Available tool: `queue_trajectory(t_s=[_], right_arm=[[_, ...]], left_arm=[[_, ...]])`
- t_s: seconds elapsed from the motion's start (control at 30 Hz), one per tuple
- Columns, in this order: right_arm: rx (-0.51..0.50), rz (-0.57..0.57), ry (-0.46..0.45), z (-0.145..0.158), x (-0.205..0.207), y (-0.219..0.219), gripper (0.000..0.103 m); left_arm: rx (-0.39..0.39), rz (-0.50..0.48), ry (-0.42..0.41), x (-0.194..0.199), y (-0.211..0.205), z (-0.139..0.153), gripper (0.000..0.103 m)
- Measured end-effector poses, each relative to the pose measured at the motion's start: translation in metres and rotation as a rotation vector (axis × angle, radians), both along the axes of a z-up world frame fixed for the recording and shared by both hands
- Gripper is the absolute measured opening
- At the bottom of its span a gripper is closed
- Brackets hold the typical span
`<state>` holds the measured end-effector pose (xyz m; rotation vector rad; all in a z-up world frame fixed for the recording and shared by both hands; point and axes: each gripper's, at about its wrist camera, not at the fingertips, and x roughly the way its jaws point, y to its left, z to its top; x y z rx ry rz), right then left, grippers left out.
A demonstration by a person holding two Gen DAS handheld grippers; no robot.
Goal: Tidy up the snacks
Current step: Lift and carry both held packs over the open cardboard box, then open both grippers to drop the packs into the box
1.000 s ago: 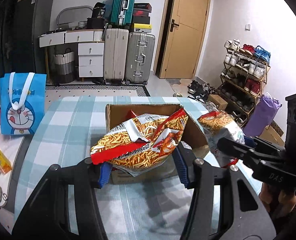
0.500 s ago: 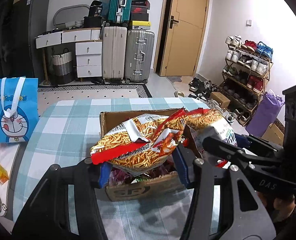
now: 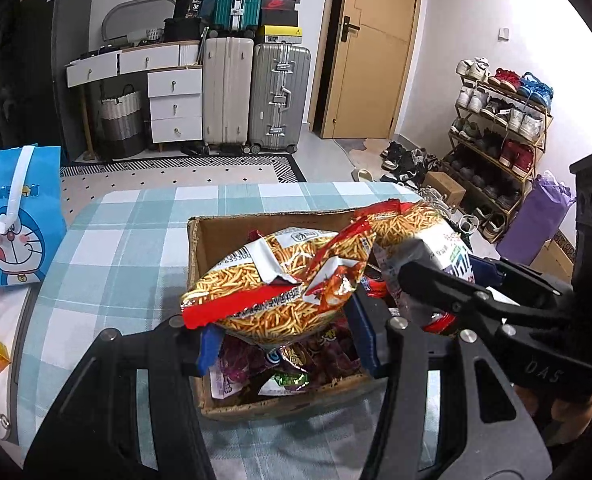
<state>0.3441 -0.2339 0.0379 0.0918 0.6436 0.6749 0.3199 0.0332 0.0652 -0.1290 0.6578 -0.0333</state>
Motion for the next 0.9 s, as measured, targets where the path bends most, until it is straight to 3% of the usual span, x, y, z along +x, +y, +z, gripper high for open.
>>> queue_trajectory(t_s=[0.3,0.8,0.9], right_arm=[[-0.018,0.009,0.019,-0.012,0.011,0.004,0.050],[-0.015,0.017,0.018,-0.013,0.017,0.005,0.051],[-0.024,0.003,-0.004,-0.009,0.013,0.001,0.058]], left_arm=[[0.014,-0.011,0.023,0.020,0.000,-0.018,0.051],[0.004,-0.020,0.031,0.028,-0.004,-0.020,0.051],[-0.002,-0.030,0.027,0.029,-0.005,-0.018,0.051]])
